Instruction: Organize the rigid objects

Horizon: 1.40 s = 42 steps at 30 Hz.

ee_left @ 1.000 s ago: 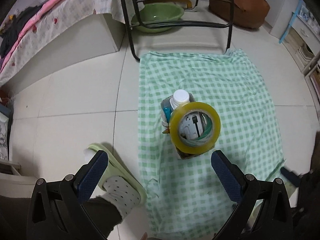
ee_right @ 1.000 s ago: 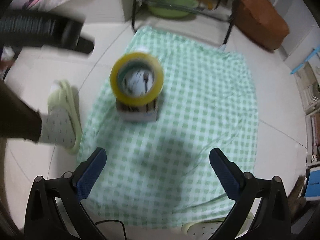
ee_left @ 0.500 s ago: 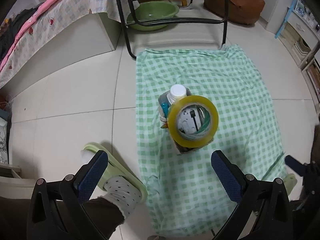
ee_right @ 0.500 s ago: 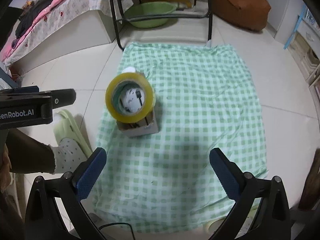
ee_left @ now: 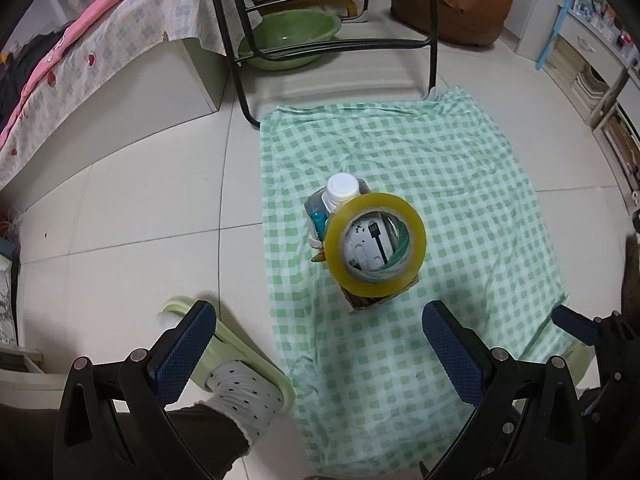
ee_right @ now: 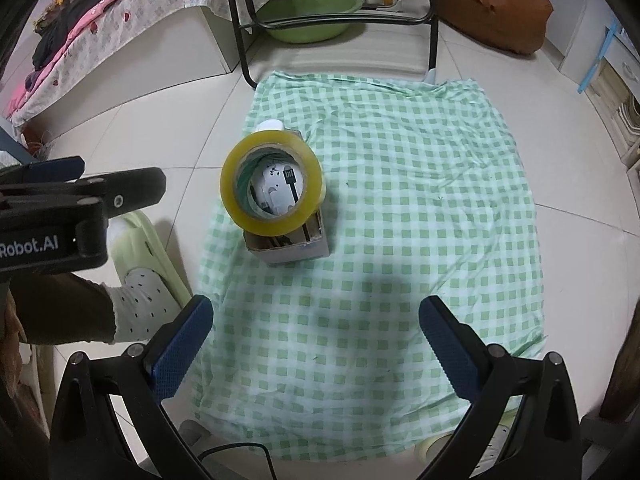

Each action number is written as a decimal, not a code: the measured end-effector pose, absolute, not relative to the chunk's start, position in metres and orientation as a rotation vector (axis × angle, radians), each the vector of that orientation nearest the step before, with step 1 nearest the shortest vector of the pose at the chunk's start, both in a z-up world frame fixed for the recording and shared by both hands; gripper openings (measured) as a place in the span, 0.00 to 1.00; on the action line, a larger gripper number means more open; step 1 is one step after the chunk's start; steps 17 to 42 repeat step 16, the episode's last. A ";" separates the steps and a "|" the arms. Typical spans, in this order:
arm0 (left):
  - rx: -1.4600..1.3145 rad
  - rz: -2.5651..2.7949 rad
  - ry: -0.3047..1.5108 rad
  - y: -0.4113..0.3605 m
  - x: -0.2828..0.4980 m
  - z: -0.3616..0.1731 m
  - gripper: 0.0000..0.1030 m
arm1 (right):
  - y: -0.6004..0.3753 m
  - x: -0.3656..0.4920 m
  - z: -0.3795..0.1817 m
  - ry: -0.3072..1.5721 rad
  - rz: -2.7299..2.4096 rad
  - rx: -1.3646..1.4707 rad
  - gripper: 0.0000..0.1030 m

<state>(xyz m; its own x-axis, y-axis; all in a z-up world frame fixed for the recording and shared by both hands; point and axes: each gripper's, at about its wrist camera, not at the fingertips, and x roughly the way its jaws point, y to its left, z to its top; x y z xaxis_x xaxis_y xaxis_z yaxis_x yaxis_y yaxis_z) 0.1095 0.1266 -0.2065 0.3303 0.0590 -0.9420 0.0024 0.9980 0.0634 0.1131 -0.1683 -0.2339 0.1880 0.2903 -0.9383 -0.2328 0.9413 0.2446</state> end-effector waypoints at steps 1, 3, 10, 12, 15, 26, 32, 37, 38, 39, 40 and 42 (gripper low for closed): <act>0.051 0.038 1.233 0.128 0.110 -0.206 1.00 | -0.168 0.113 -0.234 1.333 0.370 0.057 1.00; 0.034 0.042 1.234 0.131 0.110 -0.206 1.00 | -0.168 0.114 -0.234 1.336 0.374 0.064 1.00; 0.009 0.064 1.242 0.138 0.111 -0.206 1.00 | -0.165 0.113 -0.239 1.365 0.380 0.060 1.00; 0.011 0.068 1.246 0.137 0.112 -0.207 1.00 | -0.165 0.113 -0.241 1.371 0.381 0.060 1.00; 0.016 0.075 1.251 0.135 0.112 -0.207 1.00 | -0.164 0.113 -0.243 1.381 0.378 0.063 1.00; 0.014 0.075 1.252 0.135 0.112 -0.207 1.00 | -0.164 0.114 -0.244 1.385 0.376 0.064 1.00; 0.014 0.075 1.252 0.135 0.112 -0.207 1.00 | -0.164 0.114 -0.244 1.385 0.376 0.064 1.00; 0.014 0.075 1.252 0.135 0.112 -0.207 1.00 | -0.164 0.114 -0.244 1.385 0.376 0.064 1.00; 0.014 0.075 1.252 0.135 0.112 -0.207 1.00 | -0.164 0.114 -0.244 1.385 0.376 0.064 1.00; 0.014 0.075 1.252 0.135 0.112 -0.207 1.00 | -0.164 0.114 -0.244 1.385 0.376 0.064 1.00; 0.014 0.075 1.252 0.135 0.112 -0.207 1.00 | -0.164 0.114 -0.244 1.385 0.376 0.064 1.00; 0.014 0.075 1.252 0.135 0.112 -0.207 1.00 | -0.164 0.114 -0.244 1.385 0.376 0.064 1.00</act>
